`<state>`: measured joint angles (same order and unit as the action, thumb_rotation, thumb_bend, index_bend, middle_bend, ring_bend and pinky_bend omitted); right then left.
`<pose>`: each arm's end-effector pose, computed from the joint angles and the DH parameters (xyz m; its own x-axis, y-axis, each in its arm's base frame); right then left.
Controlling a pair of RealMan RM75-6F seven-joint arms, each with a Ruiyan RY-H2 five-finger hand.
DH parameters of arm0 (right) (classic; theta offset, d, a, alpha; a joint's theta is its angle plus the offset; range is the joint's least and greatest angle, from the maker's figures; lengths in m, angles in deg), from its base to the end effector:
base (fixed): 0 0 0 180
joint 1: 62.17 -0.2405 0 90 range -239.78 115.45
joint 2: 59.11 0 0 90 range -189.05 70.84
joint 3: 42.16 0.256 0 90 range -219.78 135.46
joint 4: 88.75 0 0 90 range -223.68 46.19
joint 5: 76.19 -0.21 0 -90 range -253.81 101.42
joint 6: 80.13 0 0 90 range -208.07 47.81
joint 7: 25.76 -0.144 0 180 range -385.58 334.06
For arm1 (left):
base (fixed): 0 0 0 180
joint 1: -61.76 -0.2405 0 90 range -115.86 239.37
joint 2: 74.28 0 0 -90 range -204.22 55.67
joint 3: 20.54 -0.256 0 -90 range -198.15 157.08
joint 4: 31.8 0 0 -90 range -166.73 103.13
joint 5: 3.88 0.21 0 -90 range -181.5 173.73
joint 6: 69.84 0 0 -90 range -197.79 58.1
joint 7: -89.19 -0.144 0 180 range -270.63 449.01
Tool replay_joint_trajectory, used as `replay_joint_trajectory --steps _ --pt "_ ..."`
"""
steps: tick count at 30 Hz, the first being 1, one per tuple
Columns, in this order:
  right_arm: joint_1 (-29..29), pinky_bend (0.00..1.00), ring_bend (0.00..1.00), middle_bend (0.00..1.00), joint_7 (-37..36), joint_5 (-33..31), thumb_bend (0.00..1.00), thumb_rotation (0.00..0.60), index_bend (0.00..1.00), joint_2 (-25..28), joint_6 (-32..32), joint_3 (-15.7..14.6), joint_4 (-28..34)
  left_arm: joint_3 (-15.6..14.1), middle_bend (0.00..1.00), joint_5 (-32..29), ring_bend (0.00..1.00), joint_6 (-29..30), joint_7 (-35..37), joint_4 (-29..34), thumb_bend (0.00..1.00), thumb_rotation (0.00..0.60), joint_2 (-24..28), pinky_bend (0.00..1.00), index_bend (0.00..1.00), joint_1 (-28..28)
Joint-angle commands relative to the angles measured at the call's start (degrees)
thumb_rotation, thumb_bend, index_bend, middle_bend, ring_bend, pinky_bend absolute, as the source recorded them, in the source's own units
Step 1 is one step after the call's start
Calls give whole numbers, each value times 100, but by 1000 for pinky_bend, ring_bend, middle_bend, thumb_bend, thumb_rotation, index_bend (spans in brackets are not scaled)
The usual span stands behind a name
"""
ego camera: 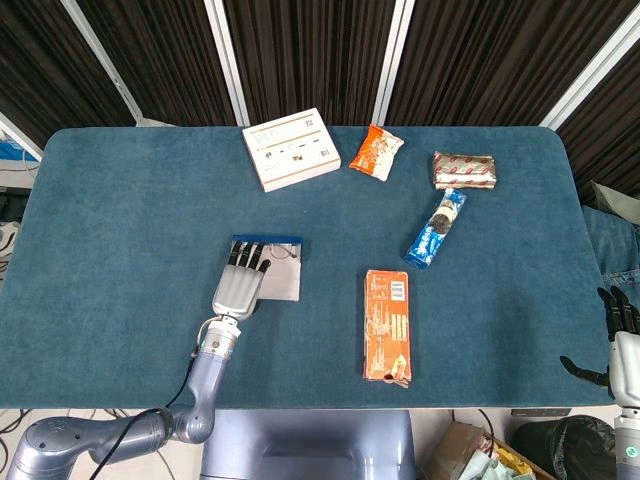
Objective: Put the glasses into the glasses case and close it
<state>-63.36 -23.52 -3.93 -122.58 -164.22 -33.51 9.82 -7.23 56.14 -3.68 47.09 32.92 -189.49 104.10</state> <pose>-0.3260 -0.1761 0.1751 0.3136 0.0458 0.9485 -0.9198 0.2626 0.2914 -0.1222 0.3283 -0.1077 0.6028 0.0999 0.7916 0.7839 -0.2590 -0.5643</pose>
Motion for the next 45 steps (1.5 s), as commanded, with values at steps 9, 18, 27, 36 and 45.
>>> replay_joint_trajectory --steps 9,18,27,36,45 --pt "-1 161 121 6 -15 -36 190 600 61 5 25 5 26 42 46 58 0 43 -31 -8 211 600 -16 18 308 17" --pt "0 161 121 6 -14 -45 189 600 61 8 25 6 39 156 47 85 0 99 -82 -50 236 600 -34 18 318 76" --pt "2 161 121 6 -14 -46 189 600 67 13 31 0 52 361 50 -22 0 72 -119 -162 256 600 -51 18 337 169" --pt "7 161 121 6 -12 -46 190 600 67 9 19 -1 54 601 55 -178 0 6 -191 -394 288 600 -154 18 368 349" --pt "10 161 121 6 -26 -51 189 600 68 16 27 -3 61 822 58 -329 0 -53 -279 -803 312 600 -338 18 386 593"
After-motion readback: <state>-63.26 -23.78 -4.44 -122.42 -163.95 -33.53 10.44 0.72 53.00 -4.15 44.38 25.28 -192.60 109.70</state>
